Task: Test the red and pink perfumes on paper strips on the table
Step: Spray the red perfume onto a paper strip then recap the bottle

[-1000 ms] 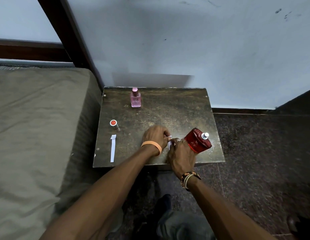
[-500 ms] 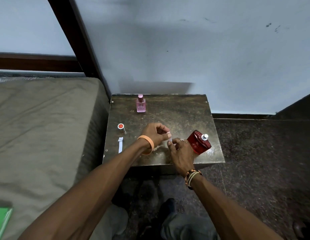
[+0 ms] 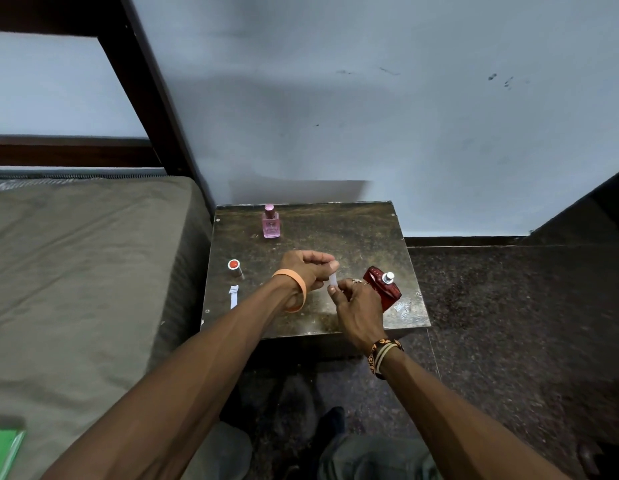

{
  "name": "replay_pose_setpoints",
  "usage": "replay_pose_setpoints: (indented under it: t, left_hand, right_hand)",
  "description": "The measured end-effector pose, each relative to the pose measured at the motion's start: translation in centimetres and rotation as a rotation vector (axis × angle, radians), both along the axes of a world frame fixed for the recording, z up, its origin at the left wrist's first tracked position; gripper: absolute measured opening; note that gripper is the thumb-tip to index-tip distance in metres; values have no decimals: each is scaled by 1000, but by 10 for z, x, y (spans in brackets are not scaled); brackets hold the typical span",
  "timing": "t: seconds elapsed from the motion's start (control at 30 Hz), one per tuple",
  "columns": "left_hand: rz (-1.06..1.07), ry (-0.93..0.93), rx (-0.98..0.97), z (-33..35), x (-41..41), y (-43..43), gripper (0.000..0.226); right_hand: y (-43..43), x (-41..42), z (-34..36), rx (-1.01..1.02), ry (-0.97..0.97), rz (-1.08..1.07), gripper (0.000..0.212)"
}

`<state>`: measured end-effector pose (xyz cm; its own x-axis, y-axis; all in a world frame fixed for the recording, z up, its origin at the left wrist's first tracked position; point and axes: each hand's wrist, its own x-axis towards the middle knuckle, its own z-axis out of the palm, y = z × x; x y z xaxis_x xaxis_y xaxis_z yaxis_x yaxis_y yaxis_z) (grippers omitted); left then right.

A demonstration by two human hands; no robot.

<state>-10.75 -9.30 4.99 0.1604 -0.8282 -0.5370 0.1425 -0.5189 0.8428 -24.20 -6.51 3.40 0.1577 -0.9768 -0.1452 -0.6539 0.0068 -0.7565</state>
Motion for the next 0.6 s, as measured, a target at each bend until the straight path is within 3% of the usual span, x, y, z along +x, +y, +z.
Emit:
replay_pose_setpoints:
  t: [0.4, 0.6]
  left_hand:
    - [-39, -76, 56, 4, -3, -3, 8]
    - [-87, -216, 31, 2, -5, -4, 8]
  right_hand:
    - [-1, -4, 8, 110, -114, -5, 33]
    - [-2, -3, 6, 159, -134, 39, 37]
